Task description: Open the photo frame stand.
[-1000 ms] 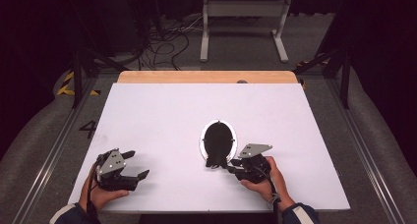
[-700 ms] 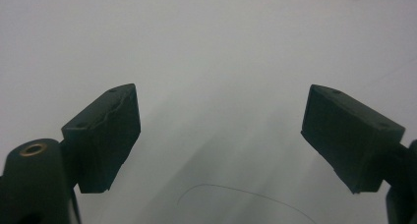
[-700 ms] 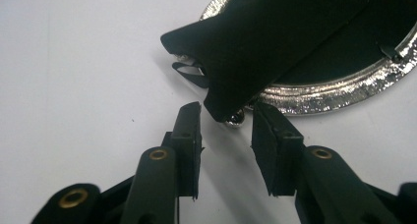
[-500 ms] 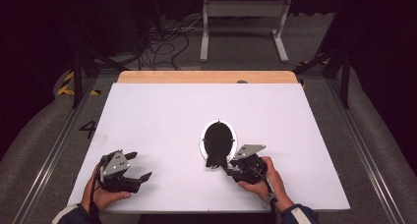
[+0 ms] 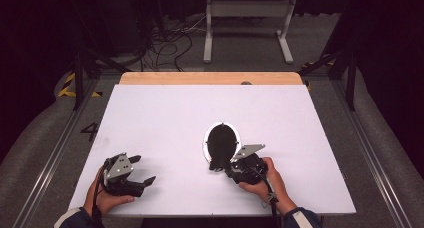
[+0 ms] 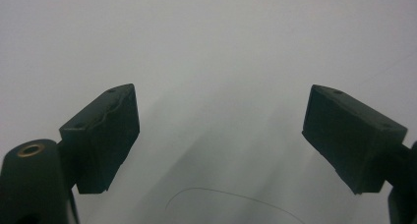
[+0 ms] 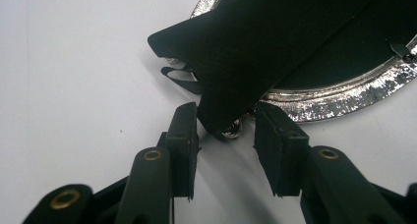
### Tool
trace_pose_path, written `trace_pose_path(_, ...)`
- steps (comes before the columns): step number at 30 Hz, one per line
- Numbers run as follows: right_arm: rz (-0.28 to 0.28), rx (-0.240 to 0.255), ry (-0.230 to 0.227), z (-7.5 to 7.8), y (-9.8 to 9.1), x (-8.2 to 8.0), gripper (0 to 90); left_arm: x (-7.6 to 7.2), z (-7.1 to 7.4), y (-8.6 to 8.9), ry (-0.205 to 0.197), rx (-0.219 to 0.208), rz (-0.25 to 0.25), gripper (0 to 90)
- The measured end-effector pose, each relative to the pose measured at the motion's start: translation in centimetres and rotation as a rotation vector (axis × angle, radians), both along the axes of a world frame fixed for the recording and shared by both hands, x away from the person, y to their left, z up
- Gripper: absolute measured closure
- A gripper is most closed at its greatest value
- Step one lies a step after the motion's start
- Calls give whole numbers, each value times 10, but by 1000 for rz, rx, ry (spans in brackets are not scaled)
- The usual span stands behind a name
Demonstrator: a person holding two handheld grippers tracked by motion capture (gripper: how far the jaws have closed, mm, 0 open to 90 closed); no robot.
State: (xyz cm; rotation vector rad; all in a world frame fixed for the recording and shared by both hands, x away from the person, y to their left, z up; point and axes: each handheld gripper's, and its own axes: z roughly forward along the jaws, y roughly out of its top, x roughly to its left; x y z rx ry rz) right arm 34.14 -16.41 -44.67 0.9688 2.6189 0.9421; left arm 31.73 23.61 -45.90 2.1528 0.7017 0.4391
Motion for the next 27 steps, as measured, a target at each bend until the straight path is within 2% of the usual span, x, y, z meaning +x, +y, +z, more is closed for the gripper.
trace_pose_path(5,-10,8,-2,0,-1,-1,633,0,-1,0,4,-5,-5,147)
trace_pose_path(12,-19,44,21,0,-4,0,656,0,0,0,3,-3,-5,146)
trace_pose_path(22,-34,71,18,2,-9,0,662,0,-1,0,11,-8,-7,146)
trace_pose_path(26,-47,122,30,5,-13,1,661,0,-1,-2,11,-5,-8,146)
trace_pose_path(27,-47,122,30,5,-13,1,661,0,-1,-2,11,-5,-8,146)
